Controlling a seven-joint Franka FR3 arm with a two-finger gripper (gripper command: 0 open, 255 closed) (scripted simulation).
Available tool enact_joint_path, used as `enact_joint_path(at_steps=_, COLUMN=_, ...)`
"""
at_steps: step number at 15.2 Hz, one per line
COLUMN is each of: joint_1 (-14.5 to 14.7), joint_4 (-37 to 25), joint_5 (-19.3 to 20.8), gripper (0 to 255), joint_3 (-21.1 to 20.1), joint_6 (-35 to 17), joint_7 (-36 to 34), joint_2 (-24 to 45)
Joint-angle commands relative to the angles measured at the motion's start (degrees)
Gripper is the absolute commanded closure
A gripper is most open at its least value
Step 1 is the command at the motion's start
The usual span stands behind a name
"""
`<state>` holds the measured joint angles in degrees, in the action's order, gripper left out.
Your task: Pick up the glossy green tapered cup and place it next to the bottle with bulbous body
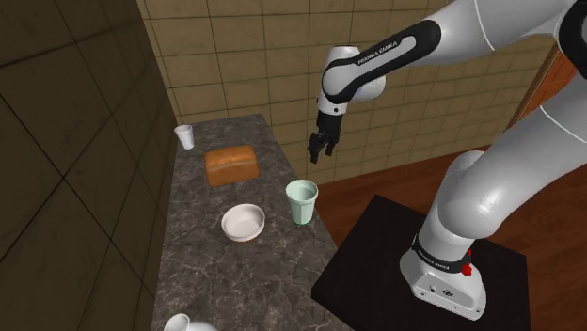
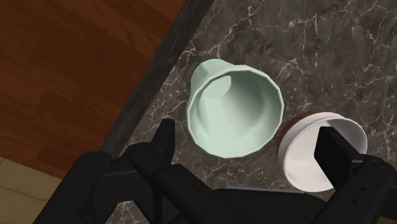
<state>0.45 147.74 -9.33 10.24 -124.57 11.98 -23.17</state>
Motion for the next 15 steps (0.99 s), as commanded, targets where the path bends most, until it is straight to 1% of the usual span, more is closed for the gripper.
enact_joint_path(at_steps=1, joint_1=0.7, joint_4=0.5, joint_5=-2.1, gripper=0, joint_3=1.5, joint_6=-3.9, joint_7=3.3, joint_2=4.0)
enact_joint_path(at_steps=5, joint_1=2.5, joint_4=-1.7, joint_5=-8.4, gripper=0, joint_3=4.6, joint_6=-9.6, joint_7=11.4, joint_2=13.9)
enact_joint_path(at_steps=8, joint_1=3.3, joint_4=-4.6, joint_5=-15.0, gripper=0, joint_3=6.0, joint_6=-12.4, joint_7=18.5, joint_2=21.8)
enact_joint_path(at_steps=10, joint_1=3.3, joint_4=-7.0, joint_5=-19.7, gripper=0, joint_3=6.1, joint_6=-13.6, joint_7=23.5, joint_2=27.2)
enact_joint_path(at_steps=15, joint_1=3.3, joint_4=-7.3, joint_5=-23.6, gripper=0, joint_3=4.9, joint_6=-16.2, joint_7=26.3, joint_2=30.9)
